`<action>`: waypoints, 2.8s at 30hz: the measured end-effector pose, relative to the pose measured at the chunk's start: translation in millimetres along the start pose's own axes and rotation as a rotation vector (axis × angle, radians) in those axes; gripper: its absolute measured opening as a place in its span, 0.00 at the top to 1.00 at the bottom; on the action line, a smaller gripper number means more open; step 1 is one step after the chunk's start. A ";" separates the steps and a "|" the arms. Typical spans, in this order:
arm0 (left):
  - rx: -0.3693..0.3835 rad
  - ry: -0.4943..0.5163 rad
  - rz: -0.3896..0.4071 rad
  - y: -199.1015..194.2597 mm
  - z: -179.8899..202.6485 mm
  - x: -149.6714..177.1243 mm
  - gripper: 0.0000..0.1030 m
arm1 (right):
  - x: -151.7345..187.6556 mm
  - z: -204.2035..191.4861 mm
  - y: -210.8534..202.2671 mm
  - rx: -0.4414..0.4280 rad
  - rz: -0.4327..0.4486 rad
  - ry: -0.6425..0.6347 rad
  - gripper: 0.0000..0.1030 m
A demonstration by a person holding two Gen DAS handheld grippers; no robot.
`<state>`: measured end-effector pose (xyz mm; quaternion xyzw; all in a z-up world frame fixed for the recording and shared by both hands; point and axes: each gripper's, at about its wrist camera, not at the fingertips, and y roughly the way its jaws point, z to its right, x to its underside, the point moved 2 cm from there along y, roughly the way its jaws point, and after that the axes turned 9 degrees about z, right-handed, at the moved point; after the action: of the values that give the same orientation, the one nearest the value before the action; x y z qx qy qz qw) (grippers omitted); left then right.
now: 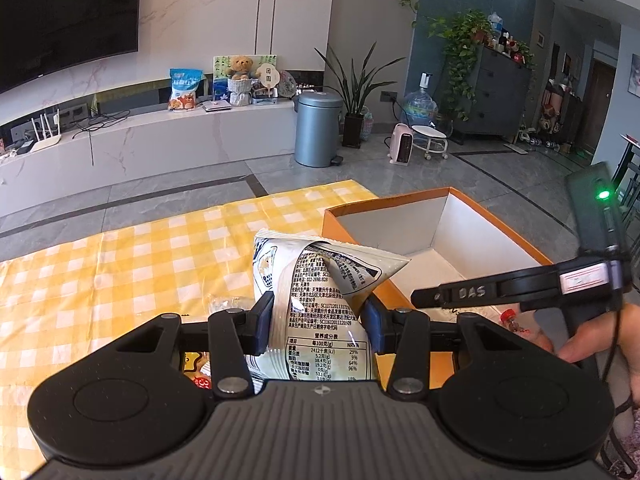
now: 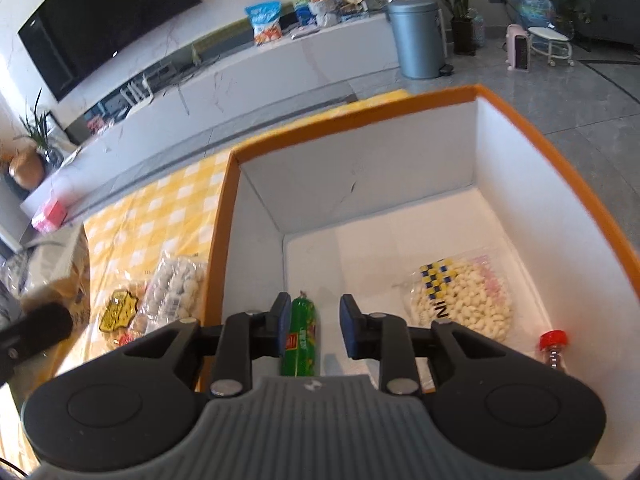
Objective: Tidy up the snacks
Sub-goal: 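Lower green can into orange box and open right tool while left tool lifts chip bag, then carry chip bag over orange box and open left tool to drop it, then move both tools back over the remaining snacks on the table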
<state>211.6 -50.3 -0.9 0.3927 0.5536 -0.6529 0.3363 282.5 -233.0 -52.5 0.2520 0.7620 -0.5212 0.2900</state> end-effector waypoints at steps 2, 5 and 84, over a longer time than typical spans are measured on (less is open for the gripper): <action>-0.003 -0.007 0.000 -1.0 2.8 -2.9 0.50 | -5.5 -0.9 -10.8 -0.001 0.027 -0.017 0.63; -0.010 -0.002 0.000 -2.0 9.0 -9.9 0.50 | -18.9 -1.2 -28.1 0.044 0.090 -0.040 0.60; -0.143 0.068 -0.032 50.7 125.4 -30.6 0.09 | 20.2 103.8 -92.9 0.143 0.245 0.157 0.44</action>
<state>252.6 -182.1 12.7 0.3808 0.6161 -0.6032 0.3339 223.0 -359.6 -36.4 0.4028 0.7068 -0.5138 0.2723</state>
